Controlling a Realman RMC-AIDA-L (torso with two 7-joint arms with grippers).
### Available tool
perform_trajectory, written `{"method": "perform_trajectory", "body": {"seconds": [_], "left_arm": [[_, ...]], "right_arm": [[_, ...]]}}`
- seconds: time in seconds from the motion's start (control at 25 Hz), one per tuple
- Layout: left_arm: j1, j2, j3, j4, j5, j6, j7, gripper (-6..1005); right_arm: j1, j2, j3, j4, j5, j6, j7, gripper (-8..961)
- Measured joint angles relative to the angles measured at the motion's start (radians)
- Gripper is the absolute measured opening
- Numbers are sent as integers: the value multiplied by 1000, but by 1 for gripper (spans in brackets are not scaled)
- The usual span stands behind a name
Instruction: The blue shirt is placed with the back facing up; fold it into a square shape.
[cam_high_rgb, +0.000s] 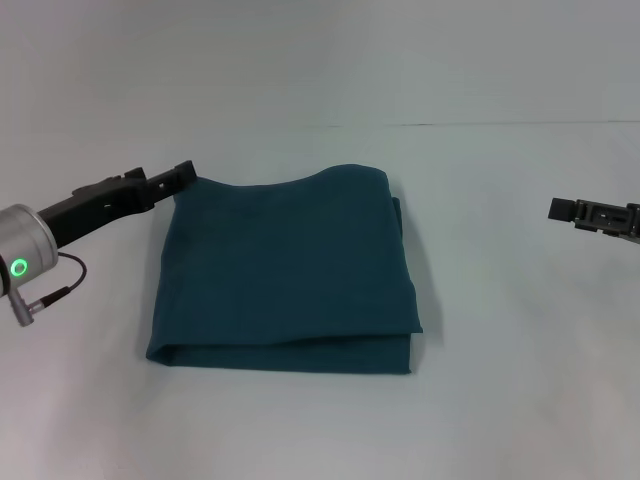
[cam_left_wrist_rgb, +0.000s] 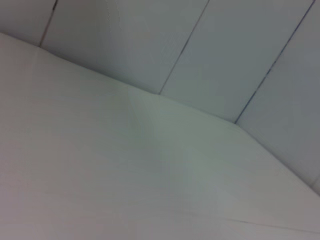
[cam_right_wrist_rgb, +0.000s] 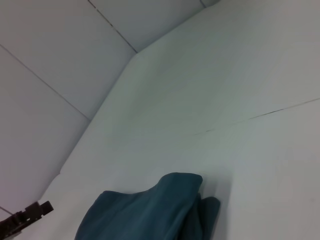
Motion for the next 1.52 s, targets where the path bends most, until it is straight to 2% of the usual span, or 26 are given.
{"method": "perform_trajectory", "body": {"seconds": [0.2, 0.36, 0.44, 0.48, 0.52, 0.56, 0.8, 1.04, 1.52], "left_arm": [[9, 1, -29, 38, -1, 89, 1, 906], [29, 3, -72, 67, -1, 238, 8, 907], [41, 5, -113, 74, -1, 341, 24, 906], [44, 5, -130, 75, -1, 379, 32, 906], [44, 5, -130, 75, -1, 379, 32, 906], [57, 6, -187, 74, -1, 517, 95, 906], [94, 5, -225, 53, 12, 718, 275, 905], [117, -1, -222, 43, 81, 768, 351, 904], [108, -2, -198, 41, 127, 790, 367, 904]], "right_arm": [[-1, 4, 5, 0, 3, -9, -33, 846], [-3, 13, 7, 0, 13, -73, -107, 846], [-9, 24, 8, 0, 42, -135, -176, 846], [-18, 38, 8, 0, 77, -196, -259, 847], [-18, 38, 8, 0, 77, -196, -259, 847], [-23, 44, 6, 0, 89, -228, -304, 847], [-37, 73, -35, 0, 73, -333, -475, 847], [-40, 76, -106, -14, 51, -333, -504, 847], [-40, 67, -117, -15, 33, -334, -515, 848]]}}
